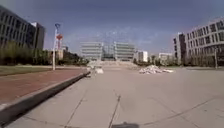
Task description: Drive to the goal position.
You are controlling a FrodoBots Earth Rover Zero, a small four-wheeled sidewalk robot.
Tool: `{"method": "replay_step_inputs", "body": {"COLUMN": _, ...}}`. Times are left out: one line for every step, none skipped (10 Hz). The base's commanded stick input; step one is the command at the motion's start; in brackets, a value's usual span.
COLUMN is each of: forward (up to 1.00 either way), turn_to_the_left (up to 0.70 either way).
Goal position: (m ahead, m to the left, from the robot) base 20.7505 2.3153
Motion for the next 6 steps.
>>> {"method": "replay_step_inputs", "body": {"forward": 0.70, "turn_to_the_left": 0.01}}
{"method": "replay_step_inputs", "body": {"forward": 0.70, "turn_to_the_left": 0.01}}
{"method": "replay_step_inputs", "body": {"forward": 0.70, "turn_to_the_left": 0.01}}
{"method": "replay_step_inputs", "body": {"forward": 0.70, "turn_to_the_left": 0.01}}
{"method": "replay_step_inputs", "body": {"forward": 0.70, "turn_to_the_left": 0.01}}
{"method": "replay_step_inputs", "body": {"forward": 0.70, "turn_to_the_left": 0.01}}
